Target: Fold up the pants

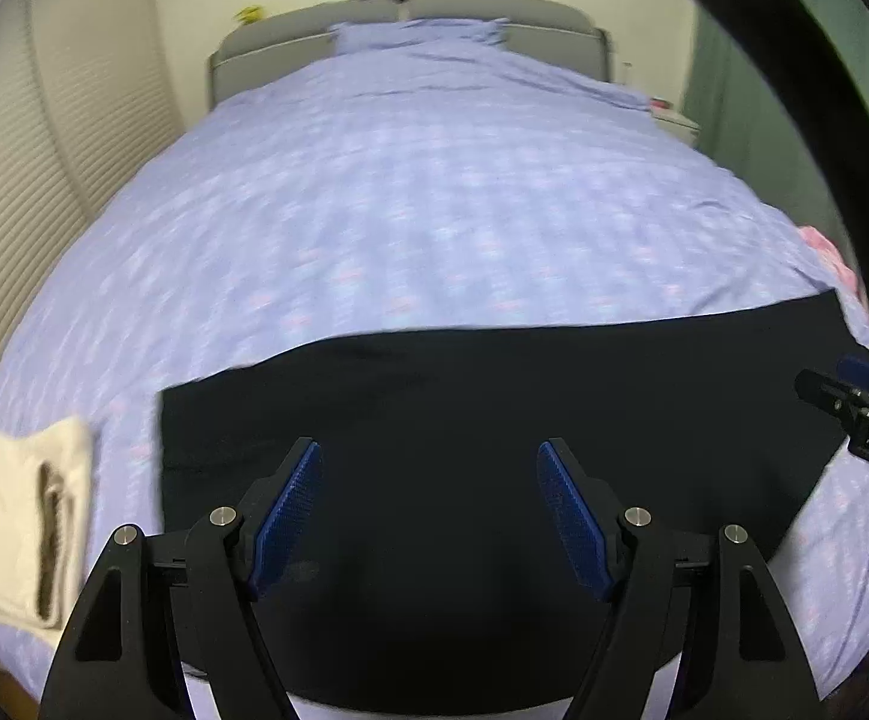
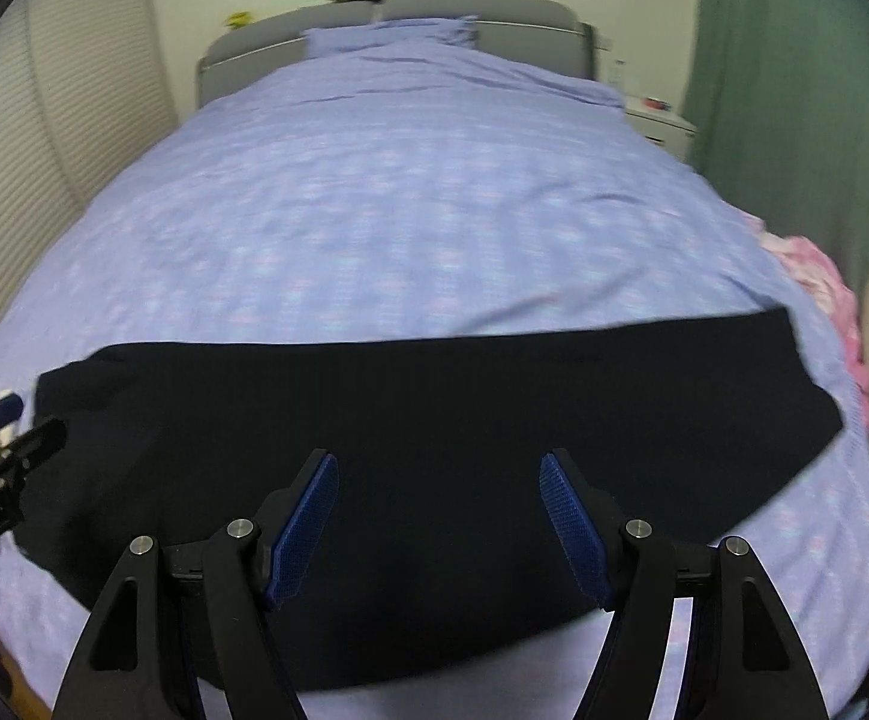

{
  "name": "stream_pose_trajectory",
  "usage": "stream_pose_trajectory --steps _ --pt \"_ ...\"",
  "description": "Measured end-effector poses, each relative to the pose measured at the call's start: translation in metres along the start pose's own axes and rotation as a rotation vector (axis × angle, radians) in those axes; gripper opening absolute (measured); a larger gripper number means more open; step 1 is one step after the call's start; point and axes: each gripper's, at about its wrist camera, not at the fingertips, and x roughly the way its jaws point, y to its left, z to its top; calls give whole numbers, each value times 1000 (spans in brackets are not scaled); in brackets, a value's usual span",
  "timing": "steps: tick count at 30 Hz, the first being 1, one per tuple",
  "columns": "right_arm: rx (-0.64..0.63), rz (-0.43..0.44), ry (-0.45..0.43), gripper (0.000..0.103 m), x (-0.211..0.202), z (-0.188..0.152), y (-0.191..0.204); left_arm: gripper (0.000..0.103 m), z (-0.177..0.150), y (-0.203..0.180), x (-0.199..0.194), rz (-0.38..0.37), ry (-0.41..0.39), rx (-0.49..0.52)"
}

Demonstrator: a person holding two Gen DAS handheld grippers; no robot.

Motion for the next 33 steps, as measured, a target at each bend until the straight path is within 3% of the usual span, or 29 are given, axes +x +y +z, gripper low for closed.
stream_pose_trajectory --steps 7,12,17,26,30,33 --pt "-83 63 8 70 15 13 113 74 -15 94 20 18 14 -61" --pt "-134 80 23 70 33 18 181 74 -24 127 45 0 17 -48" --pt "-166 93 53 70 49 22 231 73 -27 156 75 -101 30 -111" --pt "-183 73 95 70 84 29 266 67 -8 194 141 -247 69 -237" --pt "-155 48 92 70 94 35 268 65 17 202 168 -302 78 -246" --pt "-113 29 93 70 101 38 264 57 25 200 181 -352 100 -226"
